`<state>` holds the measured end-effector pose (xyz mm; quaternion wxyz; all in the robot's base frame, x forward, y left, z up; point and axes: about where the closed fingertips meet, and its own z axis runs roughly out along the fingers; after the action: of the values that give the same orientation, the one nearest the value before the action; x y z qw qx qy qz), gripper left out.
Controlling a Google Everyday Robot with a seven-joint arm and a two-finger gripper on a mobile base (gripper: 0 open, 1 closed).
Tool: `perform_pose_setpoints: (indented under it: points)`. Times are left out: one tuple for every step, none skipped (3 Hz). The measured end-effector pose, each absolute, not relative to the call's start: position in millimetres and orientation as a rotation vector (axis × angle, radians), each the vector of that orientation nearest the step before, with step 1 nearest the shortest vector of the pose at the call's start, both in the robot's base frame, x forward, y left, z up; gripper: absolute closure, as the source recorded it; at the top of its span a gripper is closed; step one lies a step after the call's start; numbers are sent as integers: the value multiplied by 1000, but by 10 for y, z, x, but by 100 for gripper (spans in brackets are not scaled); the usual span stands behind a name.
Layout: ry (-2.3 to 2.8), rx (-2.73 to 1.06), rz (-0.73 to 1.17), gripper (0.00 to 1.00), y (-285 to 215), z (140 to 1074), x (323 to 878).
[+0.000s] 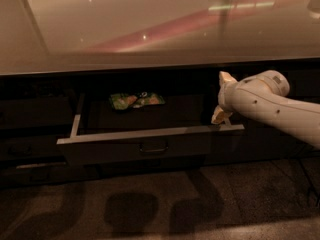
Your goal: Open top drawer
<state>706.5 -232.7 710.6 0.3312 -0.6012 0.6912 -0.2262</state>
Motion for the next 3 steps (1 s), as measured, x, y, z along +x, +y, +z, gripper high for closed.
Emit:
perform_pose_setpoints:
  points:
    - [1765,-1465,-594,0,-2293,7320,6983]
    - [1764,-1410,-793,0,-2769,7847,6972]
    - [1764,-1411,-793,0,-2769,7847,6972]
